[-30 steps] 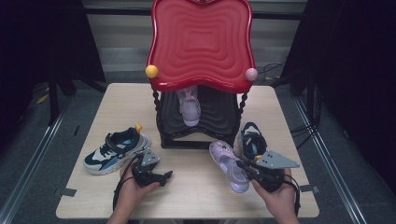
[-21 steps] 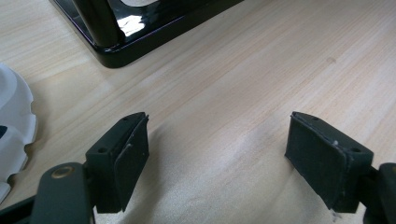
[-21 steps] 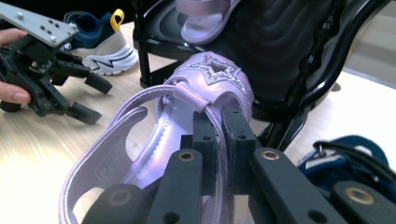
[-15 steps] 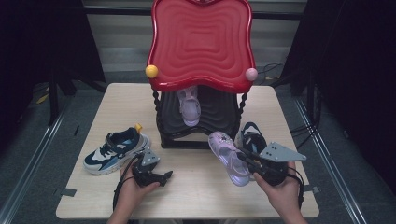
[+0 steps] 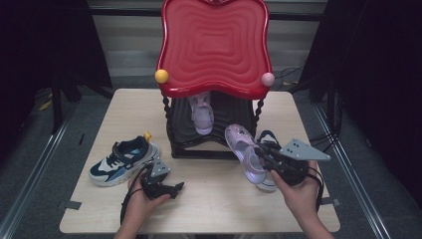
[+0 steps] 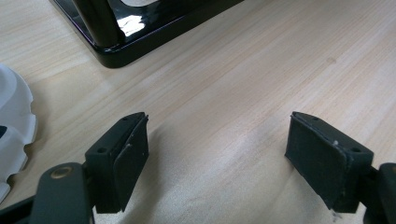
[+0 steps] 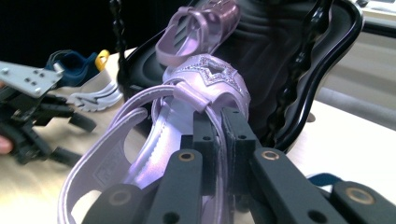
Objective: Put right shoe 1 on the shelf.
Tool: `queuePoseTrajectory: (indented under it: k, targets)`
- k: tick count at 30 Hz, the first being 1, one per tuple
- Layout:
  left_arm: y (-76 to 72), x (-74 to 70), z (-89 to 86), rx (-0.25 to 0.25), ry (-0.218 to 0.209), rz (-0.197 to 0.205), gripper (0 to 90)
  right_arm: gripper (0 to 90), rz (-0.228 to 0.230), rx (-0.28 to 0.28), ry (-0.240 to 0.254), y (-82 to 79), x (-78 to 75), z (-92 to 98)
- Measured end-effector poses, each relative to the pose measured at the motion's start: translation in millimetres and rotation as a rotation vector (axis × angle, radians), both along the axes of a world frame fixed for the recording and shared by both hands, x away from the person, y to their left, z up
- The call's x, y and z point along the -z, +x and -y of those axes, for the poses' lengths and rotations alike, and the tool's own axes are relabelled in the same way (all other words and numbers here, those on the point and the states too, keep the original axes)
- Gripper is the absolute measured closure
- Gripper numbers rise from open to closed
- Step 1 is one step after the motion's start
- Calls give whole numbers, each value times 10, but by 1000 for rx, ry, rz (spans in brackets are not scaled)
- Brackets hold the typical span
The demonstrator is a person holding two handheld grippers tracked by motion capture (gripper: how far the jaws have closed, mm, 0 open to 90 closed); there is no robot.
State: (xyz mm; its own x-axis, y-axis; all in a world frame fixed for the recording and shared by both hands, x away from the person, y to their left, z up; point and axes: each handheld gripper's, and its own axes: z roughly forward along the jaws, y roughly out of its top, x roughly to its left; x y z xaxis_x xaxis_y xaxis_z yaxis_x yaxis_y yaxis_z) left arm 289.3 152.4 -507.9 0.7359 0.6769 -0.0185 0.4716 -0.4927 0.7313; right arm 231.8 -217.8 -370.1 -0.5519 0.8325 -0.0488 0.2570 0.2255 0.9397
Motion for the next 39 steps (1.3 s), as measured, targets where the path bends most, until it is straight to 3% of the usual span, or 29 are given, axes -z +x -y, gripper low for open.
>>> queuePoseTrajectory:
  k: [15,39]
  targets:
    - [-1,0,0,0,0,0,208,846,48,78,8,248,-48,-130]
    - [0,0,0,1,-1,-1,208,846,121,152,-2,526,-97,-350]
